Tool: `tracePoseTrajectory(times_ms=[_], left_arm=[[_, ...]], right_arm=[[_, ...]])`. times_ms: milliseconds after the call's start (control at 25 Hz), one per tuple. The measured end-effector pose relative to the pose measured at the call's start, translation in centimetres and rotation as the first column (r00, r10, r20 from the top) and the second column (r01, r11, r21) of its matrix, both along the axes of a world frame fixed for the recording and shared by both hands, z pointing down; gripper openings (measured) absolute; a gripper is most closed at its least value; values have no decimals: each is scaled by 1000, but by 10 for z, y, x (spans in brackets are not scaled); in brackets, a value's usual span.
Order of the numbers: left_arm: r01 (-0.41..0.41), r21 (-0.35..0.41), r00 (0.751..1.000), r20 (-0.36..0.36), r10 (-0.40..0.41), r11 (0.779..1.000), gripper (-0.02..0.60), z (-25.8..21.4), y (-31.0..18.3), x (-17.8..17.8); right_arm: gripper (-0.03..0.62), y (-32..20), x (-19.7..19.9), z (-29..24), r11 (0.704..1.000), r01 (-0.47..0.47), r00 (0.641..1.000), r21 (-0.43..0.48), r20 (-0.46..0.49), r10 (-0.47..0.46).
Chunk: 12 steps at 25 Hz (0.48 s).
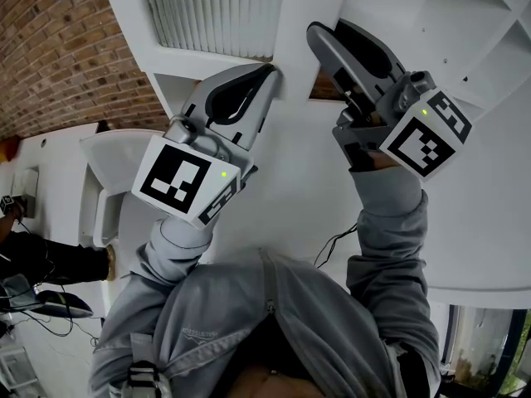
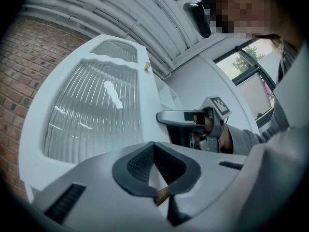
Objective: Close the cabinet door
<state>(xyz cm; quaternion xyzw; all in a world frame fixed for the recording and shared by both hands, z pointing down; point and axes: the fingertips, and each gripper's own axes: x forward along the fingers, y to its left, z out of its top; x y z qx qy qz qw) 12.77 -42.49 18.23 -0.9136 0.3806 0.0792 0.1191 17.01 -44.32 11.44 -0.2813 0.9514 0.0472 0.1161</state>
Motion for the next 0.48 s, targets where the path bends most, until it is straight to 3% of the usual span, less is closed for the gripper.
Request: tracePoseTrajectory(times_ms=[480], left_arm=[[34,-11,999,-7,-34,999,3,4,-17,14]], right_arm=[[104,-17,5,2,999,41,999,-7,-3,-41]])
